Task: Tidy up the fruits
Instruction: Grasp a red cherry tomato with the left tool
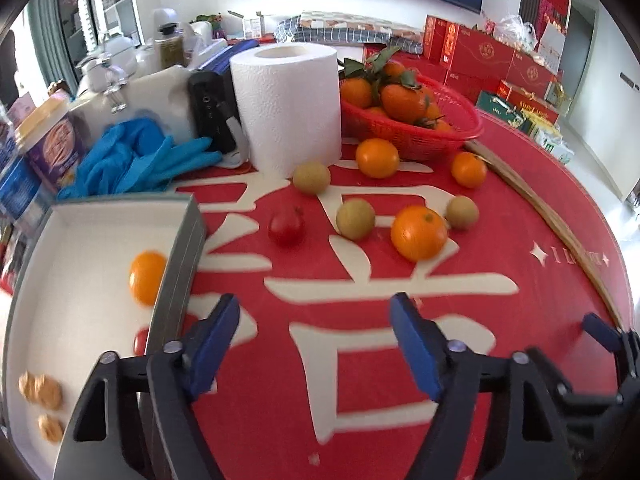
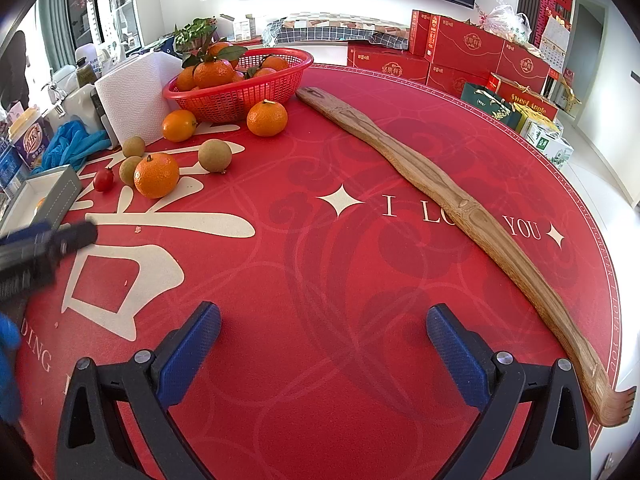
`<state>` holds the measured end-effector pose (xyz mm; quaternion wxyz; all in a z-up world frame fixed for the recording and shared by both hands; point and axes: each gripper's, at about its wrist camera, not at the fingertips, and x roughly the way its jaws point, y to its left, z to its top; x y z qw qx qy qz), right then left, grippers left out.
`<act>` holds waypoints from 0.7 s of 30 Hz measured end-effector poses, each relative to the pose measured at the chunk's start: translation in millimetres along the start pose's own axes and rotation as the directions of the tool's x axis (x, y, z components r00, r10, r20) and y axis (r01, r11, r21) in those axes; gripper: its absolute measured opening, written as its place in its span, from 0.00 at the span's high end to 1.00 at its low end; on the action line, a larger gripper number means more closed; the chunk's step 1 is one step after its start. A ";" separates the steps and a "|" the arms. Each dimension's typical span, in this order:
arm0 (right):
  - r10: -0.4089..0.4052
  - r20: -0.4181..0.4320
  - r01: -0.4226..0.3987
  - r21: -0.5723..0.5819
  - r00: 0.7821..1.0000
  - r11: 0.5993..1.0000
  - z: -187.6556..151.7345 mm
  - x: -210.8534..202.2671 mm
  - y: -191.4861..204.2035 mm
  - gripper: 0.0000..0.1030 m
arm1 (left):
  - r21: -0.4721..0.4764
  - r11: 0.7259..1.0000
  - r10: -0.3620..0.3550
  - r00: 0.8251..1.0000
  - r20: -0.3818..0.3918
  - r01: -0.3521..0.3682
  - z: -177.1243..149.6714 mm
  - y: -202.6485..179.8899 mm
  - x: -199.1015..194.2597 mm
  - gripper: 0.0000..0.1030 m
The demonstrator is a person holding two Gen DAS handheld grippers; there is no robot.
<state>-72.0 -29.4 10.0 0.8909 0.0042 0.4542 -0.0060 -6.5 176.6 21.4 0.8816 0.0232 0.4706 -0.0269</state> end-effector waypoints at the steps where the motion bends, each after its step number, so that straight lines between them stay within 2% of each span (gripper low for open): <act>1: 0.000 0.000 0.000 0.000 1.000 1.000 0.1 0.2 0.0 0.00 | 0.005 1.000 0.009 1.000 -0.009 -0.009 3.6 -0.8 4.1 0.34; 2: 0.000 0.000 0.000 0.000 1.000 1.000 0.1 0.2 0.1 0.00 | 0.010 1.000 0.014 1.000 -0.020 -0.014 7.1 -1.3 10.2 0.39; 4: 0.000 0.000 0.000 0.000 1.000 1.000 0.1 0.2 0.1 0.00 | 0.011 1.000 0.013 0.999 -0.029 -0.013 13.8 -2.5 20.1 0.41; 12: 0.000 0.000 0.000 0.000 1.000 1.000 0.1 0.1 0.1 0.00 | 0.037 0.999 0.039 0.999 0.010 -0.039 32.5 -9.7 32.7 0.41; 16: 0.000 0.000 0.000 0.000 1.000 1.000 0.0 0.0 0.2 0.00 | 0.005 1.000 0.016 1.000 0.009 -0.016 39.4 -5.1 38.8 0.41; 18: 0.000 0.000 0.000 0.000 1.000 1.000 0.1 0.2 0.2 0.00 | -0.009 1.000 -0.004 1.000 0.006 0.004 40.8 -4.9 39.1 0.54; 19: 0.000 -0.001 0.000 0.000 1.000 1.000 0.3 0.3 0.2 0.00 | 0.000 1.000 -0.003 1.000 0.010 0.003 40.4 -5.0 38.6 0.71; 21: 0.000 -0.001 0.000 0.000 1.000 1.000 0.3 0.3 0.3 0.00 | 0.024 1.000 0.007 1.000 0.012 -0.008 37.9 -8.2 36.7 0.73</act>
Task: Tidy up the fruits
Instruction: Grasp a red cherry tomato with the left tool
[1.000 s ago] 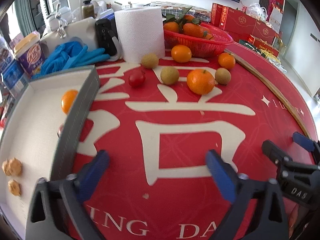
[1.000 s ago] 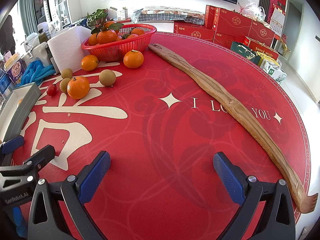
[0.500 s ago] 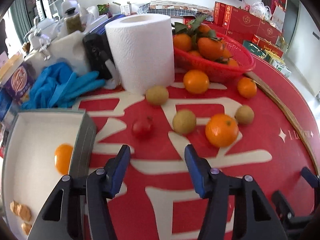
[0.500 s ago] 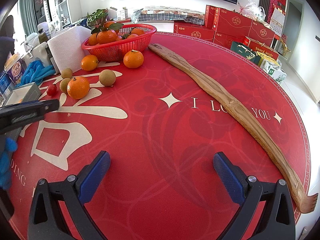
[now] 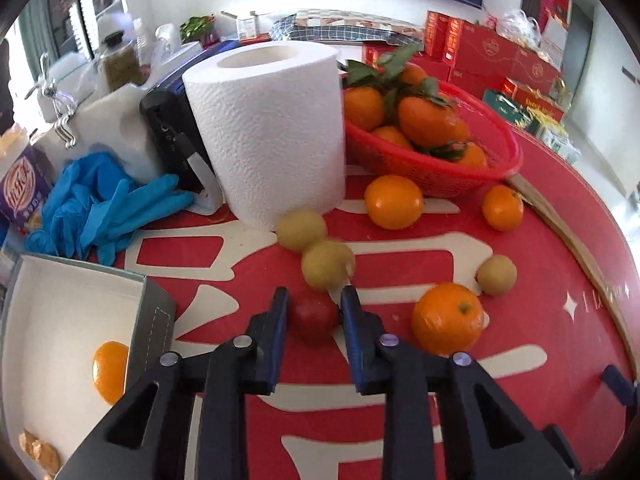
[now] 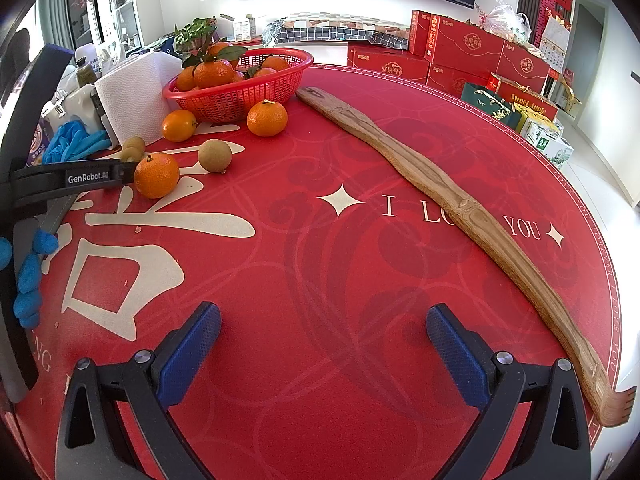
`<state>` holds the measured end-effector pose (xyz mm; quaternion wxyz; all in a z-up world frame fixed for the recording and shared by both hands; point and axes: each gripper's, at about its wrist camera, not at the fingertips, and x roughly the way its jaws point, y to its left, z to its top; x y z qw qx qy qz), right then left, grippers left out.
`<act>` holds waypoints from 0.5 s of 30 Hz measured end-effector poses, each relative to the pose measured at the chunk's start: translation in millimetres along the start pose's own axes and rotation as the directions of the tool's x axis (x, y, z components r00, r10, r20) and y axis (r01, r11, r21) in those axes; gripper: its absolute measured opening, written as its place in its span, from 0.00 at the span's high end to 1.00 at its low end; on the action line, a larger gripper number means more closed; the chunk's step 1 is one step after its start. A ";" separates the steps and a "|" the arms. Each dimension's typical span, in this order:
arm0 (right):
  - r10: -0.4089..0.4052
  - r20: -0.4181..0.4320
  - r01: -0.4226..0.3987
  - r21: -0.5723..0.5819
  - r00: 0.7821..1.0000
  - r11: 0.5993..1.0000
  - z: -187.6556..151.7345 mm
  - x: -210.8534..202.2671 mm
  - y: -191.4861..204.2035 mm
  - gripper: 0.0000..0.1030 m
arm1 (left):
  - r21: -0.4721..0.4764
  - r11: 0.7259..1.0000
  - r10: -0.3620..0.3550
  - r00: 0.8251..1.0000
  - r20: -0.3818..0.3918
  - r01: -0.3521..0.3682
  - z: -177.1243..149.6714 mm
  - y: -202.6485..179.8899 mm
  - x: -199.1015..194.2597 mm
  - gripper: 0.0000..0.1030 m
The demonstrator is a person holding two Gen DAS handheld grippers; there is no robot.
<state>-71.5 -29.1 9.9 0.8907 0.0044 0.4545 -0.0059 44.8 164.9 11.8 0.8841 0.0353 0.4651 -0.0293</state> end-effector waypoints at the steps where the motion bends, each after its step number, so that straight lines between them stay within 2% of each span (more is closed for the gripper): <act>1: 0.000 0.000 0.000 0.000 1.000 1.000 0.0 0.0 0.0 0.00 | 0.006 1.000 0.007 1.000 0.002 -0.007 -2.9 -1.8 -1.8 0.73; 8: -0.001 0.000 0.001 0.002 1.000 1.000 -0.2 -0.4 -0.6 0.00 | -0.042 0.998 -0.052 0.999 0.017 0.052 -49.0 4.6 -34.7 0.73; 10: 0.000 -0.003 0.000 0.001 1.000 1.000 0.9 0.2 -0.4 0.00 | -0.074 0.991 -0.111 0.994 0.023 0.112 -64.5 8.9 -46.1 0.73; 15: 0.041 -0.036 -0.043 -0.055 0.999 0.998 14.9 8.8 11.6 0.00 | -0.127 0.977 -0.168 0.985 0.031 0.170 -80.7 21.4 -58.6 0.73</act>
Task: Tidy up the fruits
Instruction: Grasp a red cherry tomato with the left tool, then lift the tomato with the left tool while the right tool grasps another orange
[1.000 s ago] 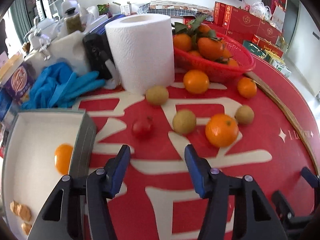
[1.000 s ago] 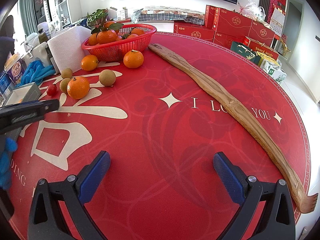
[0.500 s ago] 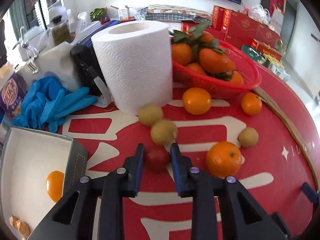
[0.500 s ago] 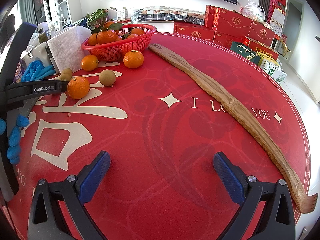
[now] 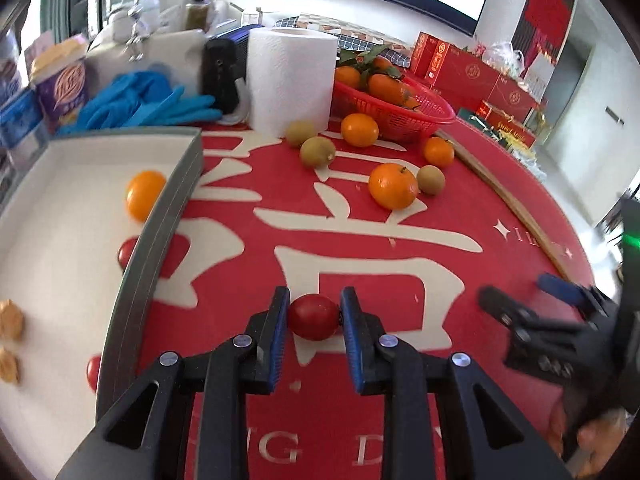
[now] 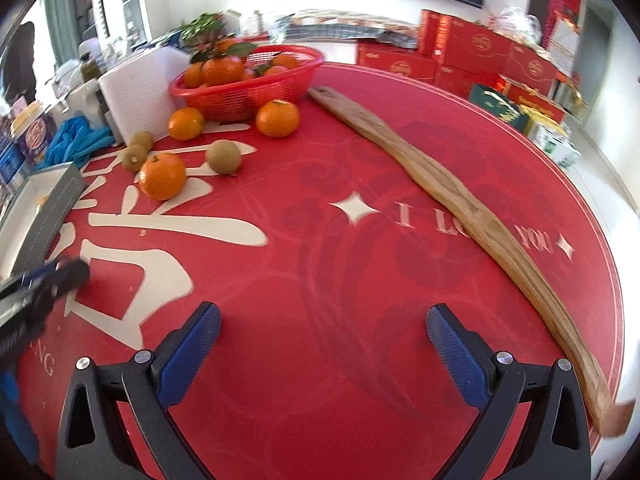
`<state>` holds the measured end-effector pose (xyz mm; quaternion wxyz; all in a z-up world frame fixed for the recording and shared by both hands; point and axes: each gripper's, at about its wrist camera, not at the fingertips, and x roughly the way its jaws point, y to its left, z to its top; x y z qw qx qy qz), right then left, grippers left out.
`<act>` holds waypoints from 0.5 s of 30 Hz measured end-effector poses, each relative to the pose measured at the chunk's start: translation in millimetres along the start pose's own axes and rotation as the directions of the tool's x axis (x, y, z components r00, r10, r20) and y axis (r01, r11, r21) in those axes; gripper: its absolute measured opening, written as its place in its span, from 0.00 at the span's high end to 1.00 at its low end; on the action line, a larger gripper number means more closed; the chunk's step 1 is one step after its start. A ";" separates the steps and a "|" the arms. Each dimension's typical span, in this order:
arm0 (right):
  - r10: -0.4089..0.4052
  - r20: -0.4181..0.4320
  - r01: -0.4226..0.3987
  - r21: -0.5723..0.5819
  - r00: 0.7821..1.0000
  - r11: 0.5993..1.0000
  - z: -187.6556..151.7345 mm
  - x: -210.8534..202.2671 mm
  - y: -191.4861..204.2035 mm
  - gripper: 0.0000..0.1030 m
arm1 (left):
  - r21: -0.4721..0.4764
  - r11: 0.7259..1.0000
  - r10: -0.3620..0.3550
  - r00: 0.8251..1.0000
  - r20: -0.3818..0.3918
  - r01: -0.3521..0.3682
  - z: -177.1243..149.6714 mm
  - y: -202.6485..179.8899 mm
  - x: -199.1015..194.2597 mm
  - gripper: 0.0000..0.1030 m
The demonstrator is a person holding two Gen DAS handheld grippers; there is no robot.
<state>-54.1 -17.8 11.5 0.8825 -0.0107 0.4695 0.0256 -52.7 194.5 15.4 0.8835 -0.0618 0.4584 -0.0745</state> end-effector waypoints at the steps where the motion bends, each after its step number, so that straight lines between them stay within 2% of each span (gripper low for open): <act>1: 0.016 -0.011 -0.016 -0.021 1.000 1.000 6.3 3.6 5.5 0.00 | -0.005 1.000 -0.004 1.000 0.000 0.004 0.0 1.7 -0.6 0.73; 5: 0.075 -0.013 -0.076 -0.083 0.997 0.994 26.7 16.9 27.5 0.00 | -0.007 1.000 0.004 1.000 0.011 -0.004 -9.7 0.5 -3.9 0.73; 11: 0.153 0.004 -0.153 -0.089 0.988 0.984 55.7 34.4 56.6 0.03 | 0.003 1.000 0.018 1.000 0.015 -0.018 -12.3 2.6 -4.8 0.71; 15: 0.144 0.024 -0.141 -0.115 0.989 0.983 66.5 38.4 74.4 0.34 | 0.006 1.000 0.016 1.000 0.025 -0.017 -12.8 3.6 -4.8 0.72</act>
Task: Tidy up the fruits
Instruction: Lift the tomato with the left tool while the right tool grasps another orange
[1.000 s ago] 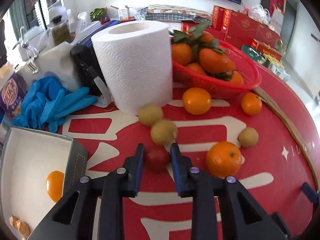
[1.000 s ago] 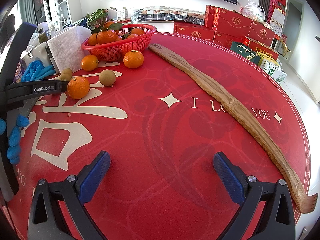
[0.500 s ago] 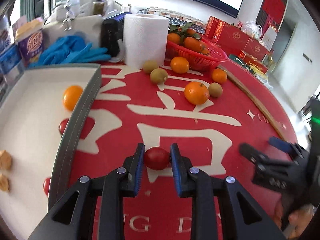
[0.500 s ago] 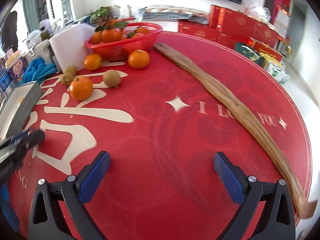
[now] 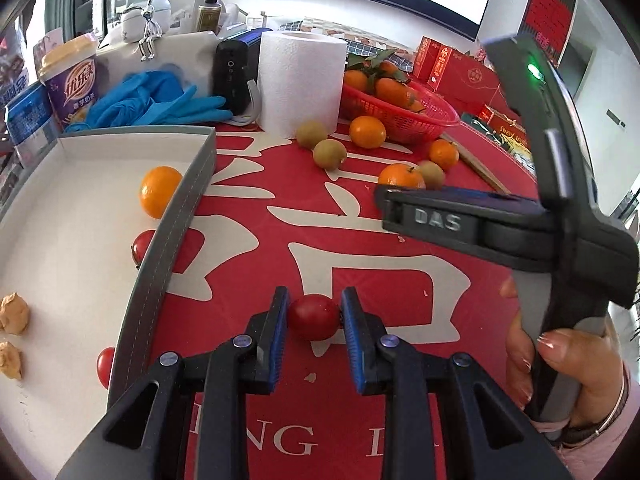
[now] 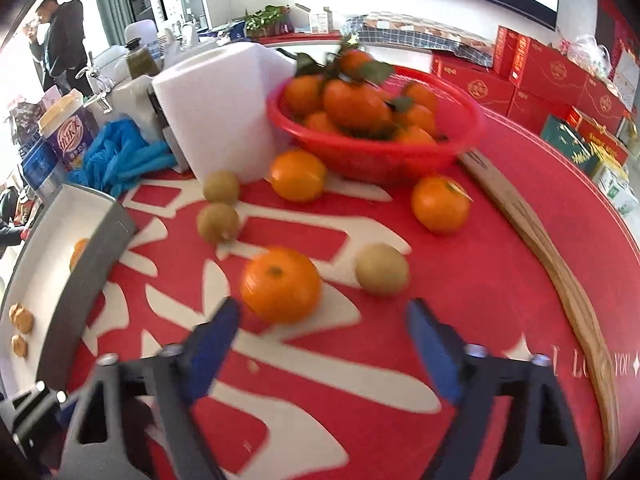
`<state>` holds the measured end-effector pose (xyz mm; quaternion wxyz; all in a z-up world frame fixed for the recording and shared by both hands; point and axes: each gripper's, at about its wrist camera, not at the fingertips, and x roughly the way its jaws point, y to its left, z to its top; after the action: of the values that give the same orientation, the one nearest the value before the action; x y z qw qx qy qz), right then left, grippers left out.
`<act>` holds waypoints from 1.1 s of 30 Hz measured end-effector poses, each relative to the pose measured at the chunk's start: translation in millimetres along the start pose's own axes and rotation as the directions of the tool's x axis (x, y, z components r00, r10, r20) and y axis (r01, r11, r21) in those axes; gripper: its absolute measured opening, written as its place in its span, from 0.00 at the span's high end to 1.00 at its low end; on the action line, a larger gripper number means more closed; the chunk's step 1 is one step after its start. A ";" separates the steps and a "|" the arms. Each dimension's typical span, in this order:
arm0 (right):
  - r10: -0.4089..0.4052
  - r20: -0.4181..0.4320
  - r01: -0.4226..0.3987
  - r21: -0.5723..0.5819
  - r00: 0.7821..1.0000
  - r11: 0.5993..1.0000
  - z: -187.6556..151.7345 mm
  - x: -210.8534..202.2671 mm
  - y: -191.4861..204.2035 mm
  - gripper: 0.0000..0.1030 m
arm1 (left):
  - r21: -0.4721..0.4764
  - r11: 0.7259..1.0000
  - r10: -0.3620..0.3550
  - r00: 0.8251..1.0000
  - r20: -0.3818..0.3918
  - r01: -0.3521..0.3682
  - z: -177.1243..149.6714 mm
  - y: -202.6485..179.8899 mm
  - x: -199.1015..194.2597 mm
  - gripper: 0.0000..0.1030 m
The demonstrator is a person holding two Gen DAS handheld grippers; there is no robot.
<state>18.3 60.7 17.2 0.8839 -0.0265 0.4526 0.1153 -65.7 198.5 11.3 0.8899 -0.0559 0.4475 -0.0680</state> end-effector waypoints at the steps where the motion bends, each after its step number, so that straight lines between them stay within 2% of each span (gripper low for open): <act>1: 0.001 0.012 -0.001 -0.013 1.000 1.000 -0.2 -0.5 3.6 0.50 | 0.005 1.000 0.001 1.000 0.001 -0.001 -0.6 -0.5 -0.5 0.72; 2: 0.003 0.016 -0.002 -0.018 1.000 1.000 0.9 -0.4 5.9 0.63 | 0.010 1.000 0.003 1.000 0.001 -0.003 -1.3 -1.0 -1.2 0.72; 4: 0.030 0.017 -0.030 0.002 0.999 1.000 -1.4 -2.4 1.1 0.63 | 0.016 1.000 0.001 1.000 -0.002 -0.001 -2.8 -1.7 -4.0 0.72; 8: 0.143 0.002 -0.143 0.086 0.990 0.986 -13.1 -14.9 -22.5 0.63 | 0.036 0.999 -0.007 1.000 0.025 0.006 -5.3 -5.8 -18.0 0.72; 12: 0.178 -0.022 -0.174 0.123 0.984 0.977 -28.6 -27.4 -39.0 0.63 | 0.068 0.998 0.006 0.998 0.063 -0.010 -8.9 -12.6 -34.8 0.72; 17: 0.161 -0.016 -0.157 0.140 0.987 0.978 -44.4 -44.9 -46.3 0.63 | 0.065 0.998 0.020 0.995 0.095 -0.027 -13.4 -9.9 -50.5 0.72; 21: 0.156 -0.014 -0.152 0.135 0.988 0.979 -44.2 -52.4 -43.2 0.63 | 0.038 0.998 0.034 0.990 0.138 -0.040 -11.4 1.4 -65.0 0.72; 33: 0.150 -0.016 -0.149 0.022 0.989 0.989 -33.3 -58.7 24.1 0.63 | -0.089 0.987 0.149 0.970 0.194 -0.134 -10.1 71.0 -89.3 0.72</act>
<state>-46.8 68.5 46.2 0.8690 0.0158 0.4622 0.1762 -121.5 283.3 64.3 0.9303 -0.0638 0.3608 0.0184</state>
